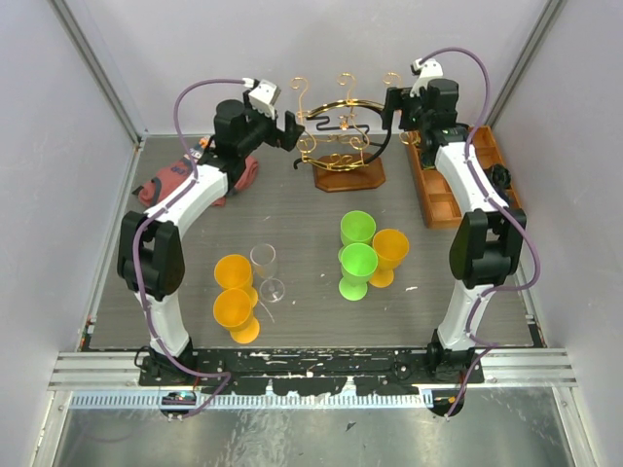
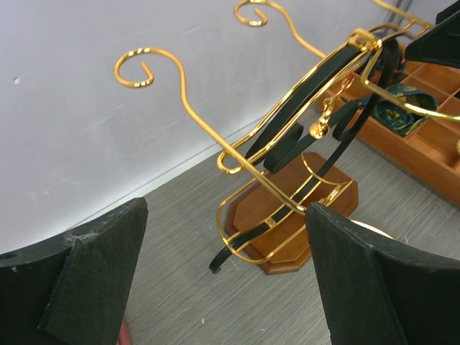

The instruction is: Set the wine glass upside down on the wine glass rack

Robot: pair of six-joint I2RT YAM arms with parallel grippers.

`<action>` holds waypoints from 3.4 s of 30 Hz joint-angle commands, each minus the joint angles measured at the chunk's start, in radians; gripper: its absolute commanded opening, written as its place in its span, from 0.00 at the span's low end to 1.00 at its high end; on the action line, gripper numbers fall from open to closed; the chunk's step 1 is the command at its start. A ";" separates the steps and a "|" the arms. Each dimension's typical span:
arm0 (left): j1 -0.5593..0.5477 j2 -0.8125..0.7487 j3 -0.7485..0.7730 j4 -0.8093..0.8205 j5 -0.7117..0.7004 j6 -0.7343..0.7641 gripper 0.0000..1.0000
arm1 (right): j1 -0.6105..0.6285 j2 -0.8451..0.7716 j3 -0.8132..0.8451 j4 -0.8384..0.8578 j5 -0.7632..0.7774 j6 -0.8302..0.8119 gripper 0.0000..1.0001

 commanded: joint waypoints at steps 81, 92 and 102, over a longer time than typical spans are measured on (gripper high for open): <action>-0.352 -0.584 -0.584 0.010 -0.106 0.058 0.98 | 0.235 -0.146 -0.250 0.102 -0.303 -0.299 0.94; -0.389 -0.784 -0.597 -0.206 -0.185 0.078 0.98 | 0.269 -0.205 -0.323 0.140 -0.329 -0.318 0.94; -0.389 -0.795 -0.504 -0.305 -0.318 0.206 0.98 | 0.271 -0.255 -0.283 0.131 -0.171 -0.266 0.96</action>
